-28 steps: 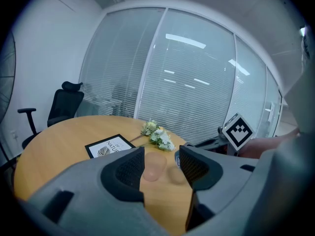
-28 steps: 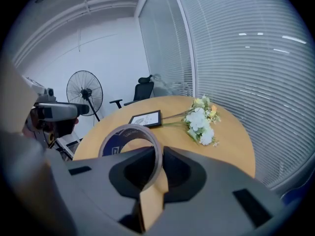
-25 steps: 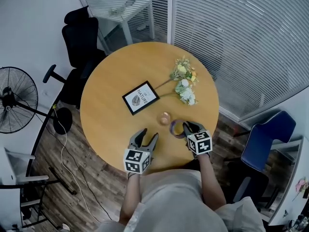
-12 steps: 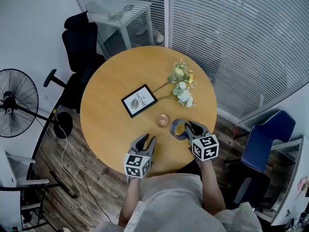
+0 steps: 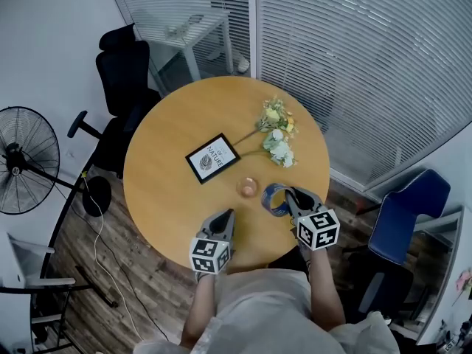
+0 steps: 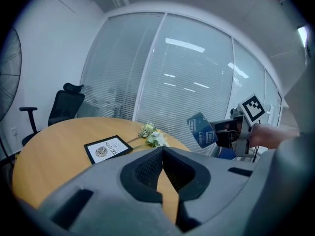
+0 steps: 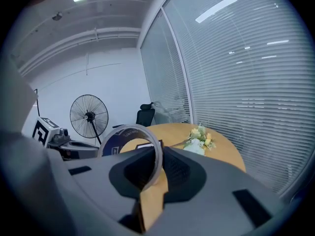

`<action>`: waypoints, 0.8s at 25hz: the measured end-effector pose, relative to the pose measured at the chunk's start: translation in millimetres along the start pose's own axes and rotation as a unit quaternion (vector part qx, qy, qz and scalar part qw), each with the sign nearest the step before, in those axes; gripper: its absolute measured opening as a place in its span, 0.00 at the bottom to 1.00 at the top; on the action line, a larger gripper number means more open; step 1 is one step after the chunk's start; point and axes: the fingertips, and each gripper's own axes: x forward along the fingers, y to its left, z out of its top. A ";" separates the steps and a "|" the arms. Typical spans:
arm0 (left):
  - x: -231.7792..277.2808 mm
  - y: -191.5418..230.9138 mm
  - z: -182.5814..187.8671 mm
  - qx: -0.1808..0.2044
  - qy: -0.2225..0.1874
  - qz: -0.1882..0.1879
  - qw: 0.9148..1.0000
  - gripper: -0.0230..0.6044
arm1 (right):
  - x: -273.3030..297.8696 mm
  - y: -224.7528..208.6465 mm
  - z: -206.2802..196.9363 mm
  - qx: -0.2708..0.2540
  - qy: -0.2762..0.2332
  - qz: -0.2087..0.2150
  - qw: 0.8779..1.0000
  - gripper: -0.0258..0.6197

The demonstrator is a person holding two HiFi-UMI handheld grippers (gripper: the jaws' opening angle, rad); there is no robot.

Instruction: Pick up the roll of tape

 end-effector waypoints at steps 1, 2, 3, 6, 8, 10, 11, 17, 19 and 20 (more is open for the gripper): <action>-0.9 0.2 0.2 -0.001 -0.001 0.001 1.000 0.05 | -0.8 1.0 -0.1 -0.001 0.001 0.001 1.000 0.11; -1.8 0.3 0.2 -0.001 -0.002 0.001 1.000 0.05 | -1.6 2.0 0.1 -0.001 0.001 0.002 1.000 0.11; -2.7 0.5 0.0 -0.001 -0.002 0.002 1.000 0.05 | -2.4 3.0 0.6 -0.002 0.001 0.002 1.000 0.11; -4.8 0.9 -1.9 0.001 0.000 0.001 1.000 0.05 | -4.3 5.8 1.7 0.000 -0.002 0.002 1.000 0.11; -6.1 1.2 -2.3 0.001 -0.002 0.002 1.000 0.05 | -5.5 7.0 2.0 0.000 -0.003 0.002 1.000 0.11; -8.6 2.0 -2.1 -0.001 -0.003 0.004 1.000 0.05 | -7.0 8.9 2.2 0.000 -0.004 0.002 1.000 0.11; -10.2 2.4 -2.1 -0.001 -0.004 0.005 1.000 0.05 | -7.7 10.0 2.2 0.001 -0.005 0.002 1.000 0.11; -15.8 5.0 -3.1 -0.003 -0.007 0.008 1.000 0.05 | -8.8 16.3 3.3 0.002 -0.007 0.007 1.000 0.11; -17.7 5.9 -3.0 -0.005 -0.008 0.010 1.000 0.05 | -8.9 19.5 4.6 0.002 -0.008 0.010 1.000 0.11; -18.3 6.1 -2.7 -0.005 -0.008 0.010 1.000 0.05 | -8.9 21.1 5.2 0.002 -0.008 0.011 1.000 0.11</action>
